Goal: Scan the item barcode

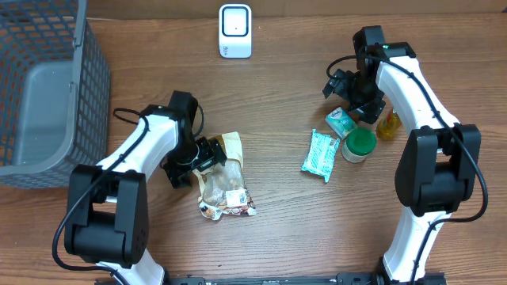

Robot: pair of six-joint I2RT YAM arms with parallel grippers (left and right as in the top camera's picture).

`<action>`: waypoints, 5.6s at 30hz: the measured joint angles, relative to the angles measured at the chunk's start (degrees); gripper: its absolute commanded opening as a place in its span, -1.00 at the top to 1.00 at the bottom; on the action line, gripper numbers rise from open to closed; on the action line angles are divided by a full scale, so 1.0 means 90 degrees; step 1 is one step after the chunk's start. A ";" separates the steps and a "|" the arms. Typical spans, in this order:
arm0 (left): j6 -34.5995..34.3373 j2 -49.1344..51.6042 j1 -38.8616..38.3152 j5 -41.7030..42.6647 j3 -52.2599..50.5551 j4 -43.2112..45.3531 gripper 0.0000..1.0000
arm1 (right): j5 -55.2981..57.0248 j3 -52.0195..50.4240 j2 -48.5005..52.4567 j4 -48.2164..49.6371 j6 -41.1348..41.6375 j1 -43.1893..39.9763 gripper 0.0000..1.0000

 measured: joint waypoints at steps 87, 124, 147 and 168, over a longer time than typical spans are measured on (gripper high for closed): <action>-0.1018 -0.0736 -0.0879 -0.0848 -0.1438 0.1902 0.91 | 0.0002 0.0000 0.0000 -0.0005 0.0002 0.0000 -1.00; 0.1880 -0.0610 -0.0872 0.2657 0.1819 -0.1634 0.92 | 0.0000 0.0000 0.0000 0.0000 0.0005 0.0000 -1.00; -0.1175 -0.0610 -0.1054 0.0537 0.1817 -0.1960 0.91 | 0.0000 0.0000 0.0000 -0.0002 0.0002 0.0000 -1.00; -0.3755 -0.0634 -0.1889 -0.0814 0.0202 0.0585 0.38 | 0.0000 0.0000 0.0000 -0.0002 0.0002 0.0000 -1.00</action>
